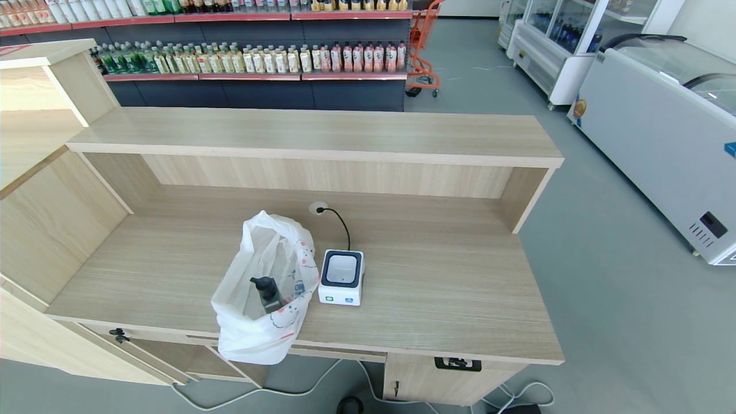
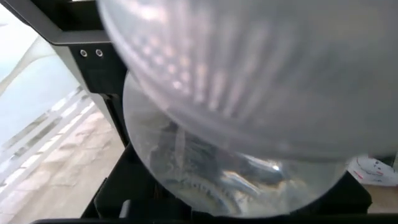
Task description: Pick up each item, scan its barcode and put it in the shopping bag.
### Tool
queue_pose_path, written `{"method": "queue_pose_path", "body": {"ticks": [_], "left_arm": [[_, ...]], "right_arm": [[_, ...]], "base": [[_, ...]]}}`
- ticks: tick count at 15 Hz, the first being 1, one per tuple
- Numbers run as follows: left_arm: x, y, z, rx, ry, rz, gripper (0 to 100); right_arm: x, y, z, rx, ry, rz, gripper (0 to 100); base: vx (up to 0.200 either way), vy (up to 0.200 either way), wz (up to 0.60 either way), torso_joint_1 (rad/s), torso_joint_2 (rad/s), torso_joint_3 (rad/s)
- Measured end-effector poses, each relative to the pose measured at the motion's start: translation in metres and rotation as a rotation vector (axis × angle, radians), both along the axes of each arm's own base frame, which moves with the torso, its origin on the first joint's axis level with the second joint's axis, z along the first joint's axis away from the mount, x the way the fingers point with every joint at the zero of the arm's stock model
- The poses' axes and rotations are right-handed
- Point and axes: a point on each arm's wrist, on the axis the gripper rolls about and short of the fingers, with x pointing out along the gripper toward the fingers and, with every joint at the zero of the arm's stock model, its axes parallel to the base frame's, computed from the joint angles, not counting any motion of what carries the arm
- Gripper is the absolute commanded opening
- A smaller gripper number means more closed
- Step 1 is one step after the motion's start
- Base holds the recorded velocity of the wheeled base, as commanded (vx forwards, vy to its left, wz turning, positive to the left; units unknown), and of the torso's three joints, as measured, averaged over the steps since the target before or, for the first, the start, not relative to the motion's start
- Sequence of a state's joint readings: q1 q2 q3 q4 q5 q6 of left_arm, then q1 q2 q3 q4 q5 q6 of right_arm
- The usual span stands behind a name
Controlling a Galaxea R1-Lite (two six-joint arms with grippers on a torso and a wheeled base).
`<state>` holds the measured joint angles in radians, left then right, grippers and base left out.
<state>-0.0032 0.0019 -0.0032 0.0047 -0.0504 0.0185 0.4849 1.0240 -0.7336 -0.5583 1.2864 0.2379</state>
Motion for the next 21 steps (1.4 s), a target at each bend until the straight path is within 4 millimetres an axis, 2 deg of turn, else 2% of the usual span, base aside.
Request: {"method": "queue_pose_path", "body": {"ticks": [3, 6, 8, 21], "left_arm": [[0.0, 0.0, 0.0, 0.0, 0.0, 0.0, 0], [0.0, 0.0, 0.0, 0.0, 0.0, 0.0, 0], [0.0, 0.0, 0.0, 0.0, 0.0, 0.0, 0], [0.0, 0.0, 0.0, 0.0, 0.0, 0.0, 0]], "right_arm": [[-0.008, -0.006, 0.0, 0.016, -0.052, -0.02, 0], [-0.012, -0.015, -0.017, -0.002, -0.053, -0.065, 0], [-0.015, -0.018, -0.021, -0.01, -0.051, -0.068, 0], [-0.017, -0.022, -0.013, 0.004, -0.086, -0.095, 0]], "base": [[0.0, 0.0, 0.0, 0.0, 0.0, 0.0], [0.0, 0.0, 0.0, 0.0, 0.0, 0.0], [0.0, 0.0, 0.0, 0.0, 0.0, 0.0], [0.0, 0.0, 0.0, 0.0, 0.0, 0.0]]}}
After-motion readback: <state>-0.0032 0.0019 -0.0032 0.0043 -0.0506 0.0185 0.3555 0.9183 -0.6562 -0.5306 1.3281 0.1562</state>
